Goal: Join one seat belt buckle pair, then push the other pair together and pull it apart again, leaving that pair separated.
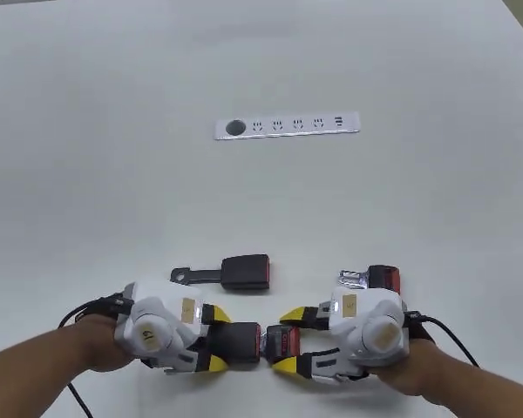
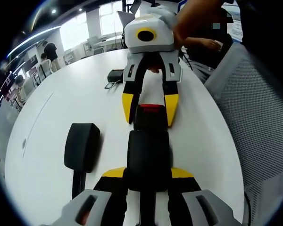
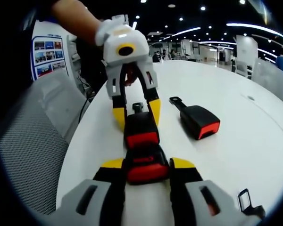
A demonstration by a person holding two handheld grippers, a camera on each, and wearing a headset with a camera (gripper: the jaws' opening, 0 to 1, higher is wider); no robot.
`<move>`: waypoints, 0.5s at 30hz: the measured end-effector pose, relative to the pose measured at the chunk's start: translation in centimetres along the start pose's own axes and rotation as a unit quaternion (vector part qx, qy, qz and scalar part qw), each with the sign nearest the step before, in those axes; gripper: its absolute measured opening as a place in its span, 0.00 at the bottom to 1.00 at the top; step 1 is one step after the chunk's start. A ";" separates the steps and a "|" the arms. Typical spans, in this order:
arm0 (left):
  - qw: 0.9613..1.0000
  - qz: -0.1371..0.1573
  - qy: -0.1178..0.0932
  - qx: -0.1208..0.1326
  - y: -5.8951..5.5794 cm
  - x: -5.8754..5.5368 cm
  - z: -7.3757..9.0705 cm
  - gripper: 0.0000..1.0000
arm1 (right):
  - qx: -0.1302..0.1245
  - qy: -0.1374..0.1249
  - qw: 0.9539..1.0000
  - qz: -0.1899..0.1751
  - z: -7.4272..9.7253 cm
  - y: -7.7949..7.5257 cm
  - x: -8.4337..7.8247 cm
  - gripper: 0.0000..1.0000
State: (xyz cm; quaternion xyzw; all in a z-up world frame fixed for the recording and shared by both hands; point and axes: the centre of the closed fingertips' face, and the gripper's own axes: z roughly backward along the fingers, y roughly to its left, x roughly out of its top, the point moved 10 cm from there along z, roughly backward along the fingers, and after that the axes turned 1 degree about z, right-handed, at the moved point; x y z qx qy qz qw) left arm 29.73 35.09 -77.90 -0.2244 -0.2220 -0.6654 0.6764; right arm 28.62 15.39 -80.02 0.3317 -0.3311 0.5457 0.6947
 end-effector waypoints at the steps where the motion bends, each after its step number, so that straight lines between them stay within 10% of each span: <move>1: 1.000 0.000 -0.003 0.000 0.0 0.0 0.0 0.34 | 0.000 -0.003 1.000 -0.002 0.0 0.0 0.0 0.37; 15: 1.000 -0.003 -0.026 -0.005 0.1 -0.5 0.1 0.33 | -0.007 -0.039 0.999 0.014 0.2 0.2 -0.7 0.36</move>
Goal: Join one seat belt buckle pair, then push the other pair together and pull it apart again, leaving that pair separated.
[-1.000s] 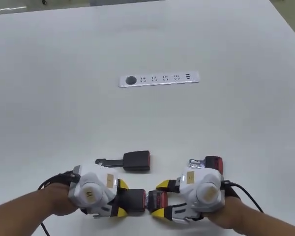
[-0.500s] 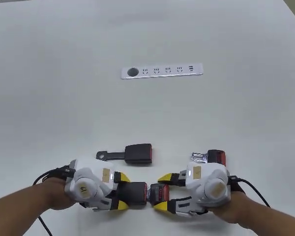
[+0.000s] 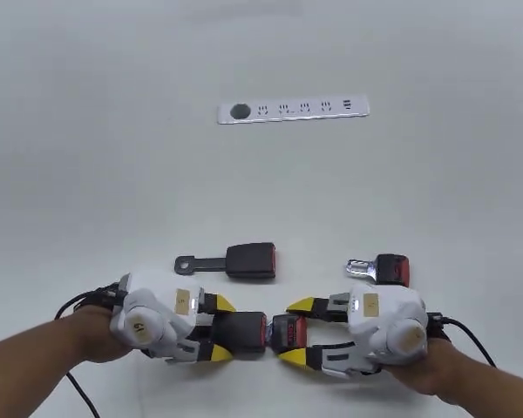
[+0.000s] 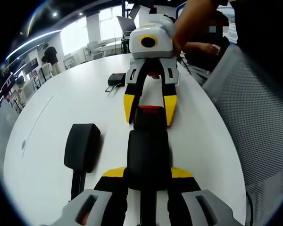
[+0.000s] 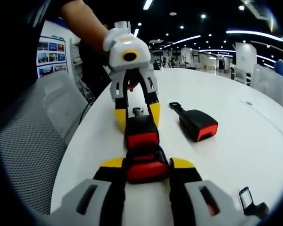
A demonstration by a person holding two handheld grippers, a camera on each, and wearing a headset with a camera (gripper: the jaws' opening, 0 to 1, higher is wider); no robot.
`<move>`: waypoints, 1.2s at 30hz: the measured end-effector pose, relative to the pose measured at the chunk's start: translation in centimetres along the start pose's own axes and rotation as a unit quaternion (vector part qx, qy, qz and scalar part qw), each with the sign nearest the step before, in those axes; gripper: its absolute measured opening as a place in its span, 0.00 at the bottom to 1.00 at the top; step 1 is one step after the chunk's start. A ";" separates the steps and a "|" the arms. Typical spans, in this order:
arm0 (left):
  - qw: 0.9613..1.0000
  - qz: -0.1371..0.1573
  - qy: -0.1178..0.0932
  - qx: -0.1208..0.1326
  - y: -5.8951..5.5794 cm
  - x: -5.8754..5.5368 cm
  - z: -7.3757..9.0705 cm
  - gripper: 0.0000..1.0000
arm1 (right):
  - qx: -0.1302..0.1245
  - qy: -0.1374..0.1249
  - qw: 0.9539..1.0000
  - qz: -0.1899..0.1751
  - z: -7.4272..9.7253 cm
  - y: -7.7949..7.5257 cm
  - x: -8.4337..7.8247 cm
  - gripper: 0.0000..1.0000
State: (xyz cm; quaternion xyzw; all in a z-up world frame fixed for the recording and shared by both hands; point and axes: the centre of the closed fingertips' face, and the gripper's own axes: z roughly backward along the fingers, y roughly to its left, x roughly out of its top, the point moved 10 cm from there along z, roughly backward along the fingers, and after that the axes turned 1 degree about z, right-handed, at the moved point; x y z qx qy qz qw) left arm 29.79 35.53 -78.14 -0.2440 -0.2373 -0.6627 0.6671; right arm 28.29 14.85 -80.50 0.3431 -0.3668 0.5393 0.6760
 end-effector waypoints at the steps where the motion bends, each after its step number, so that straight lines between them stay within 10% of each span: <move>1: 1.000 0.001 -0.001 0.000 0.0 0.0 0.0 0.33 | 0.000 -0.001 1.000 0.001 0.0 0.0 0.0 0.36; 36: 1.000 -0.002 -0.004 -0.012 0.2 -0.1 0.0 0.32 | 0.000 0.002 1.000 0.001 0.4 0.2 -0.1 0.35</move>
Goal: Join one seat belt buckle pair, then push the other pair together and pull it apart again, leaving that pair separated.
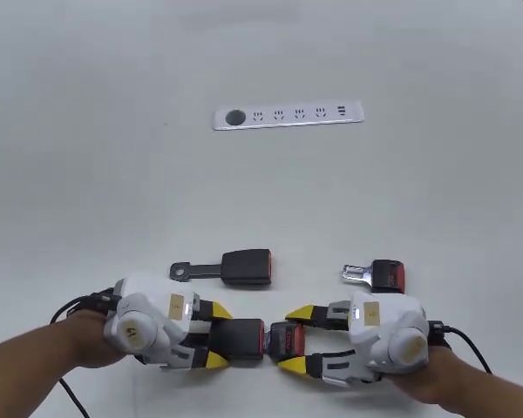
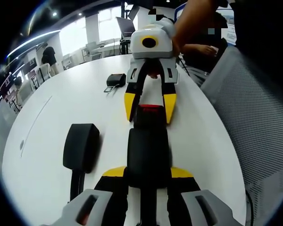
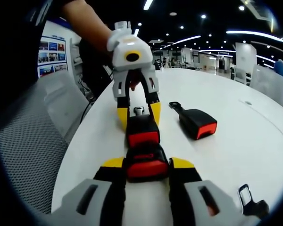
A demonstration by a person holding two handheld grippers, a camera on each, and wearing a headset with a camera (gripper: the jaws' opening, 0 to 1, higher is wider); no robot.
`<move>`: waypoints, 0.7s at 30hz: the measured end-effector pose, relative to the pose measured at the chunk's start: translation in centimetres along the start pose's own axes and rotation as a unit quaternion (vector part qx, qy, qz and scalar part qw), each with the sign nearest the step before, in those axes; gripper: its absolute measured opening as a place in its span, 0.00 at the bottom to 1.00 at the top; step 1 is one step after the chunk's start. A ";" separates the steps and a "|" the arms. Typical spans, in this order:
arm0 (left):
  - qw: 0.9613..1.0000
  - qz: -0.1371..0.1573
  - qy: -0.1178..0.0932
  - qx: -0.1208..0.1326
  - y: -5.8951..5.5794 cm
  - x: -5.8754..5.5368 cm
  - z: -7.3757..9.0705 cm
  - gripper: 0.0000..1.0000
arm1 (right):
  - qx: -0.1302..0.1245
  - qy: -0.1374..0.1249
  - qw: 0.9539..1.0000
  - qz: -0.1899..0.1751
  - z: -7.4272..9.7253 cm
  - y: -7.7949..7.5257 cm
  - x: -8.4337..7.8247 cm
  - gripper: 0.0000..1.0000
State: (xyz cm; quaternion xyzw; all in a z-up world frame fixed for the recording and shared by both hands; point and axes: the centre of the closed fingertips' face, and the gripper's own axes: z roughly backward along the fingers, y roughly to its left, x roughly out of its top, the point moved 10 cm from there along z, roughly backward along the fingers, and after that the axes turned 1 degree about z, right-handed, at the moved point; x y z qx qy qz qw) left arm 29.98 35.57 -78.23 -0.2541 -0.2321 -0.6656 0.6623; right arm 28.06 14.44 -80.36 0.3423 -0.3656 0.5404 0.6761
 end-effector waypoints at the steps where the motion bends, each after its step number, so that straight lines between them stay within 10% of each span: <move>1: 1.000 0.000 0.000 0.000 0.0 0.0 0.0 0.32 | 0.000 0.000 1.000 0.000 0.0 0.0 0.0 0.35; 21: 1.000 0.006 0.024 0.001 0.0 0.7 -0.1 0.34 | -0.001 0.021 1.000 -0.001 -0.2 0.1 0.4 0.37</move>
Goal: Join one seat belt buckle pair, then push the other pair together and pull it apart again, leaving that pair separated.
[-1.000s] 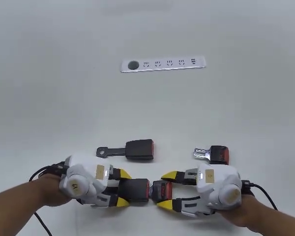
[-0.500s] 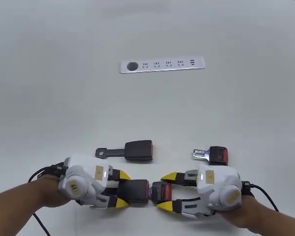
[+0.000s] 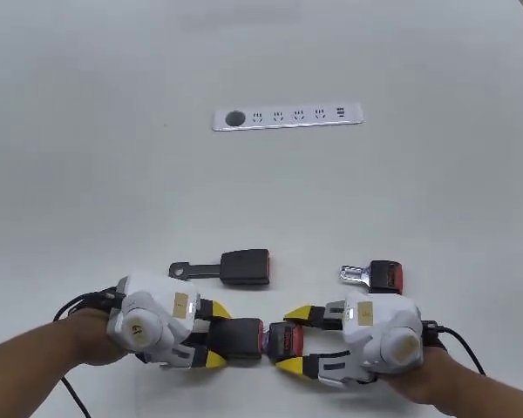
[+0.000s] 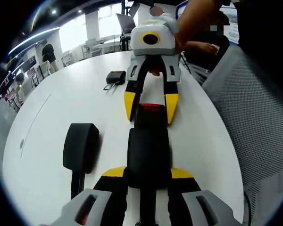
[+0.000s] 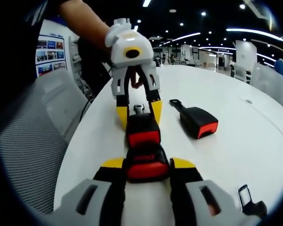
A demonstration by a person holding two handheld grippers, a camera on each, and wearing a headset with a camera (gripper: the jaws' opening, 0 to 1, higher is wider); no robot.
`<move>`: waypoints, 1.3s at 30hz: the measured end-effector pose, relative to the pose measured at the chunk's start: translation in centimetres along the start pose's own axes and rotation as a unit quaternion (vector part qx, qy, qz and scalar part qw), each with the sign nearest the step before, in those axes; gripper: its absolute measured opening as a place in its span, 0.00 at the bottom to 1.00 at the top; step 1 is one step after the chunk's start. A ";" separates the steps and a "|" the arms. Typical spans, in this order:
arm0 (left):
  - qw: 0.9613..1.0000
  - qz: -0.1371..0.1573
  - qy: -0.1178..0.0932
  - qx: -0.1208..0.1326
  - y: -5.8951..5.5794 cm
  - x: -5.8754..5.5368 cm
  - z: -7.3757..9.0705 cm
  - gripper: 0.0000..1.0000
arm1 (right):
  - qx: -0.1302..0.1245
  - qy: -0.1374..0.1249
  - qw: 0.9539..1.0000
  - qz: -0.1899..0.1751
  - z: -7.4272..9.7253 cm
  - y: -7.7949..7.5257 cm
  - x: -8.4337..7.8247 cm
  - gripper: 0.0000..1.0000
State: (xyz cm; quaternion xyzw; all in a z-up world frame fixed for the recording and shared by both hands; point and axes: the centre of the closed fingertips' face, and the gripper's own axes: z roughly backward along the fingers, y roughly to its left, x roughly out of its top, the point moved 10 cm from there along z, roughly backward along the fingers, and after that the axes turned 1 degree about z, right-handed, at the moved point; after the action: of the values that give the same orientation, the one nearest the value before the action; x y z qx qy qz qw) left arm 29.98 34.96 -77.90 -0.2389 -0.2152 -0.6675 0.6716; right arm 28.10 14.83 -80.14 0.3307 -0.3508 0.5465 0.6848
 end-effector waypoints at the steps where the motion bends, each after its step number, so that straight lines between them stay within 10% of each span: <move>1: 1.000 -0.001 0.007 -0.002 0.1 0.1 0.0 0.34 | 0.001 0.004 1.000 0.001 0.0 0.0 0.1 0.37; 4: 1.000 0.009 0.028 -0.001 0.0 0.5 -0.1 0.34 | -0.005 0.017 1.000 0.015 -0.1 0.3 0.5 0.39; 8: 0.998 0.050 0.001 0.031 0.2 0.9 0.6 0.47 | -0.020 -0.010 1.000 -0.022 0.1 0.8 1.2 0.71; 12: 0.992 0.100 -0.054 0.053 0.6 2.0 2.5 0.62 | -0.035 -0.020 0.999 -0.034 0.9 0.8 1.5 0.73; 16: 0.990 0.105 -0.064 0.069 1.2 2.5 3.8 0.69 | -0.053 -0.027 0.998 -0.033 2.2 0.4 2.0 0.73; 30: 0.985 0.109 -0.075 0.107 6.2 2.7 4.7 0.72 | -0.114 -0.004 0.992 -0.054 9.3 -6.0 -0.3 0.72; 39: 0.987 0.116 -0.067 0.084 8.1 1.9 2.8 0.69 | -0.093 0.044 0.993 -0.063 11.2 -8.2 -3.1 0.69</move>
State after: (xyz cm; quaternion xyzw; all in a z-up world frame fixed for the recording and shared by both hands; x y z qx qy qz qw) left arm 38.16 35.10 -74.77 -0.2493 -0.2863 -0.5474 0.7458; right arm 34.35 2.34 -77.33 0.2622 -0.3481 0.4816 0.7604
